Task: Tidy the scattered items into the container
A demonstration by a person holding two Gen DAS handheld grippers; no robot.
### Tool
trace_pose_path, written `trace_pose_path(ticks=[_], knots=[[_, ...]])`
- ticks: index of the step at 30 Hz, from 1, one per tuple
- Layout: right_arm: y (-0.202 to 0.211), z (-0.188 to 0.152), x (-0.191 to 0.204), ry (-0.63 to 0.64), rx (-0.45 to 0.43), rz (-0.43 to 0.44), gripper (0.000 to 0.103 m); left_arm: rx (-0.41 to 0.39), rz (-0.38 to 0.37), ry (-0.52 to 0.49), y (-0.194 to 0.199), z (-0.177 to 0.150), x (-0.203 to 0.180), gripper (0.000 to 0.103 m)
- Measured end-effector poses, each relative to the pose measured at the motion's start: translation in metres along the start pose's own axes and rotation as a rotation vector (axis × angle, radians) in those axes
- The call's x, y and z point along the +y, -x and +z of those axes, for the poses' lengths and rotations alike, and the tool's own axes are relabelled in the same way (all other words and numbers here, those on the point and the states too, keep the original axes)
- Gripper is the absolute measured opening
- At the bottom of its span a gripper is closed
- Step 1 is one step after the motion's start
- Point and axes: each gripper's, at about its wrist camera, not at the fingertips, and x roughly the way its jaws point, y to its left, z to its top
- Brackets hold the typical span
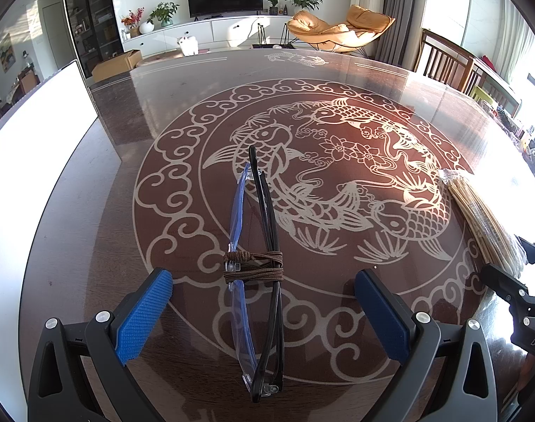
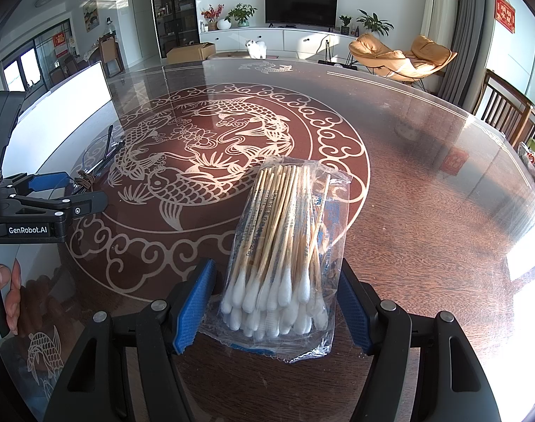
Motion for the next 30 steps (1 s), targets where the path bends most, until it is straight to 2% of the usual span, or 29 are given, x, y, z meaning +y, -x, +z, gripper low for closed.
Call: trace_pose_path(ticks=[30], knots=[[-0.0052,0.0079,-0.0022,0.017,0.006,0.015,0.070,0.007,0.003,-0.004,0.0009,0.0008,-0.0010,0.103]])
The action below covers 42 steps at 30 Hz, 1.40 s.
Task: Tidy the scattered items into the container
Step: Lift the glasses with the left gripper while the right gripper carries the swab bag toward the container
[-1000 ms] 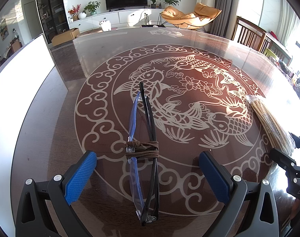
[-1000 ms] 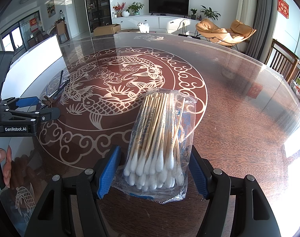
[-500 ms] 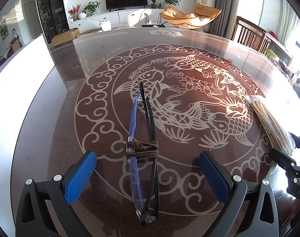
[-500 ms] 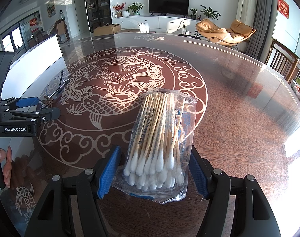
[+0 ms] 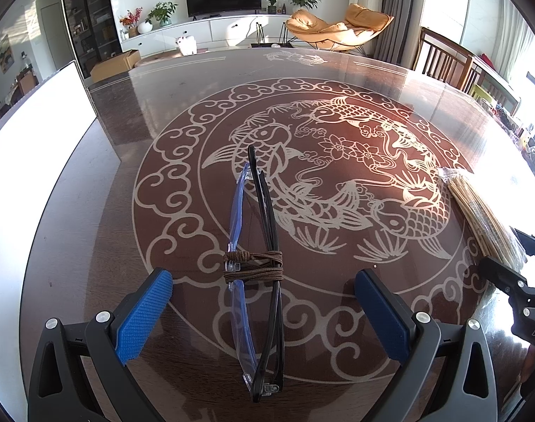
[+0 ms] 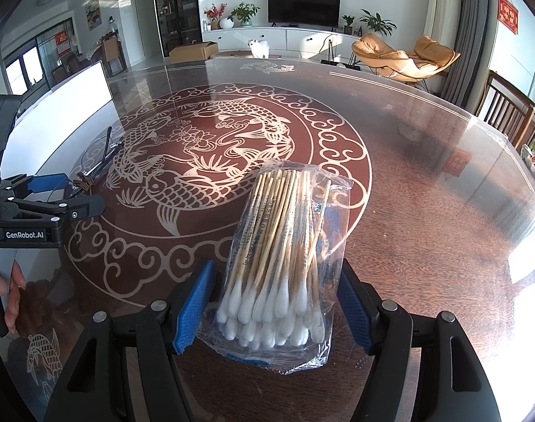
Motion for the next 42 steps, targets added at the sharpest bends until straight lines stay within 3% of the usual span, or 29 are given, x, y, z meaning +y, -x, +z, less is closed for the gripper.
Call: trace_pose_path(ticks=[2,3,4,5,7,9,15,21,42], knots=[[-0.001,0.003,-0.001,0.002,0.000,0.007,0.066,0.027,-0.016,-0.021,0.000,0.000,-0.002,0.103],[-0.001,0.003,0.000,0.012,0.002,0.013,0.054,0.030,-0.021,-0.035,0.001,0.000,-0.002,0.103],[0.001,0.004,0.000,0.015,0.002,0.031,0.037,0.028,-0.023,-0.037,0.003,-0.001,-0.001,0.096],[0.004,0.003,-0.001,0.004,0.006,0.055,0.037,0.020,-0.026,-0.038,0.007,-0.002,0.001,0.087],[0.013,-0.001,-0.004,-0.023,-0.001,0.081,0.035,0.019,-0.041,-0.034,0.017,-0.002,0.007,0.026],[0.027,-0.007,-0.005,-0.047,-0.029,0.105,0.035,0.019,-0.083,-0.002,0.028,-0.005,0.015,0.025],[0.070,-0.017,0.003,-0.102,-0.117,0.208,0.035,-0.101,-0.022,-0.047,0.083,-0.026,0.006,0.025],[0.086,-0.018,0.017,-0.097,-0.148,0.235,0.035,-0.173,0.028,-0.099,0.118,-0.030,-0.004,0.025],[0.084,-0.031,0.007,-0.137,-0.122,0.243,0.035,-0.203,0.126,-0.203,0.127,-0.030,-0.023,0.025]])
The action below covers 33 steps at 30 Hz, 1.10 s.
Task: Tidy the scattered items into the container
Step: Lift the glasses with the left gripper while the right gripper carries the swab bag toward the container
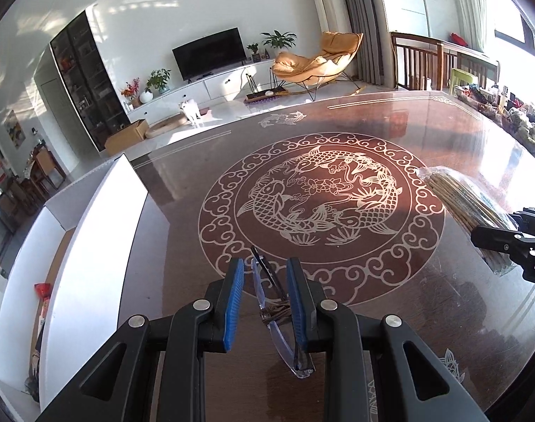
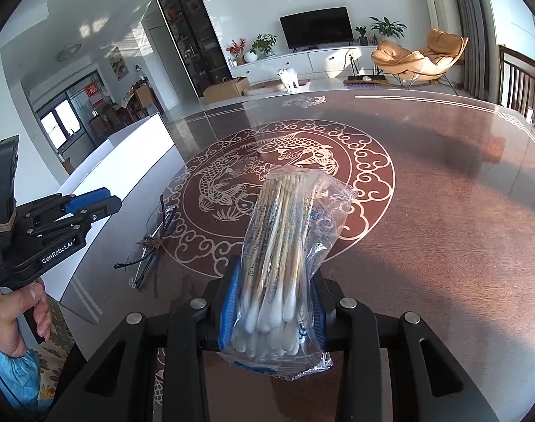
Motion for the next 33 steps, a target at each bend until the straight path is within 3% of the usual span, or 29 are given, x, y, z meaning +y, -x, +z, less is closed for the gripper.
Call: trace_pose_path(ticks=[2,6,9,11,13,15,20,23,24,26,27,33], knots=[[0.000,-0.003,-0.002,-0.006,0.001,0.000,0.035,0.012,-0.050,0.037,-0.001,0.001,0.009,0.025],[0.004,-0.004,-0.007,-0.015,-0.009,0.000,0.035,0.112,-0.383,0.381,-0.017,0.001,0.082,0.025],[0.004,-0.005,-0.010,-0.022,-0.010,0.010,0.035,0.175,-0.346,0.331,-0.024,0.007,0.095,0.027],[-0.001,-0.006,-0.012,-0.035,-0.006,0.021,0.035,0.224,-0.352,0.293,-0.031,0.008,0.086,0.042],[-0.005,-0.009,-0.012,-0.051,-0.002,0.035,0.035,0.268,-0.377,0.262,-0.041,0.005,0.069,0.090],[-0.007,-0.011,-0.011,-0.057,0.001,0.047,0.035,0.286,-0.351,0.215,-0.051,0.000,0.048,0.095],[-0.002,-0.016,-0.006,-0.039,0.001,0.056,0.035,0.370,-0.202,0.150,-0.084,-0.016,0.020,0.095],[0.002,-0.018,-0.008,-0.038,-0.003,0.054,0.035,0.382,-0.209,0.159,-0.095,-0.028,0.016,0.092],[0.003,-0.019,-0.010,-0.041,-0.003,0.053,0.035,0.359,-0.196,0.147,-0.092,-0.030,0.015,0.081],[0.002,-0.020,-0.012,-0.050,0.000,0.051,0.035,0.325,-0.194,0.128,-0.084,-0.029,0.014,0.041],[0.001,-0.021,-0.013,-0.055,0.003,0.051,0.035,0.321,-0.216,0.141,-0.080,-0.027,0.017,0.028],[0.006,-0.018,-0.001,-0.040,-0.001,0.069,0.035,0.228,-0.256,0.222,-0.043,-0.020,0.044,0.027]])
